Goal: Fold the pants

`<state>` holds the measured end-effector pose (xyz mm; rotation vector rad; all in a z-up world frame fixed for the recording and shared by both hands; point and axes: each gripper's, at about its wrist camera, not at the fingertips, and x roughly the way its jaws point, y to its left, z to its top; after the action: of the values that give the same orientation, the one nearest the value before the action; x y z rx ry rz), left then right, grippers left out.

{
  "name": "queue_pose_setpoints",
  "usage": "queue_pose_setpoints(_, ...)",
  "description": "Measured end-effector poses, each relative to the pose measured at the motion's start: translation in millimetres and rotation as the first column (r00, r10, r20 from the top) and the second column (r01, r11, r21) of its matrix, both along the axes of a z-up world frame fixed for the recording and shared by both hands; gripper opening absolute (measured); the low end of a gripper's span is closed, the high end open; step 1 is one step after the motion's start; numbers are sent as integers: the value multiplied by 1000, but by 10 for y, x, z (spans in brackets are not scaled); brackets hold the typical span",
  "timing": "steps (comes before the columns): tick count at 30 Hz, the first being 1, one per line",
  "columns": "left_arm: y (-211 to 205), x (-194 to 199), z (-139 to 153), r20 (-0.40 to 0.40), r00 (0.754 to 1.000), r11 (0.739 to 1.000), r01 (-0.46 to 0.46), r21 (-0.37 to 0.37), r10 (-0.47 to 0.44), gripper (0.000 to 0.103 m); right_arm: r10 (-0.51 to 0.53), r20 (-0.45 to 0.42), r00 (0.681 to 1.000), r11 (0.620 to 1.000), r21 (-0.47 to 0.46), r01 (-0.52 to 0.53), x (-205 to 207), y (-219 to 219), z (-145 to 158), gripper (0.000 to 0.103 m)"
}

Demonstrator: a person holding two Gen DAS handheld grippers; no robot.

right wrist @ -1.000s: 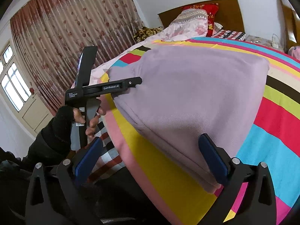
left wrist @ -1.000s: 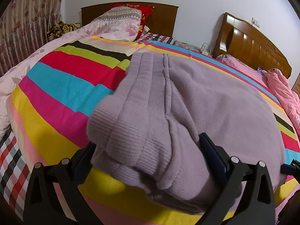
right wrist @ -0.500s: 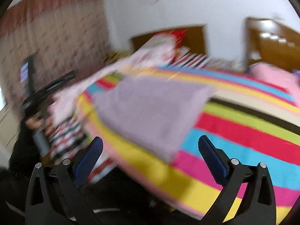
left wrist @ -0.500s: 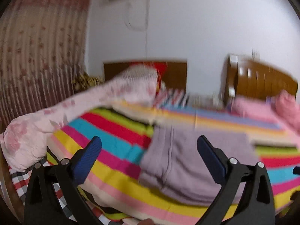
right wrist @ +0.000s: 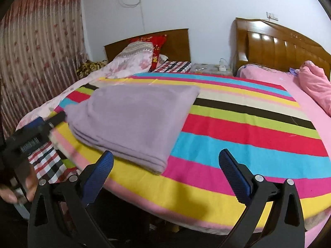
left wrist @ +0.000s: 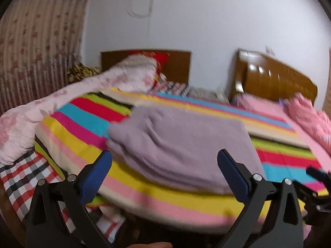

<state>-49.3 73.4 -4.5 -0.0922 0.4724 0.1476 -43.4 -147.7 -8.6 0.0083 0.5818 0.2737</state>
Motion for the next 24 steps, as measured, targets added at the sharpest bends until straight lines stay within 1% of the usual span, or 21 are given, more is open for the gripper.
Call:
queue_pose_setpoints(2, -77, -5, -27, -10, 1000, 999, -5, 33, 5, 102, 7, 24, 1000, 1000, 2, -7, -31, 10, 31, 99)
queue_pose_setpoints(5, -92, -41, -33, 5, 1000, 999, -6, 39, 6, 102, 28, 52, 998, 1000, 1, -28, -78, 33, 61, 99)
queue_pose_setpoints(12, -107, -75, -22, 16, 1000, 999, -11, 41, 11, 102, 55, 62, 997, 998, -14, -55, -126, 85, 76, 99)
queue_pose_setpoints(24, -143, -67, -24, 14, 1000, 998, 1, 60, -2, 102, 54, 50, 997, 998, -12, -54, -117, 93, 51, 99)
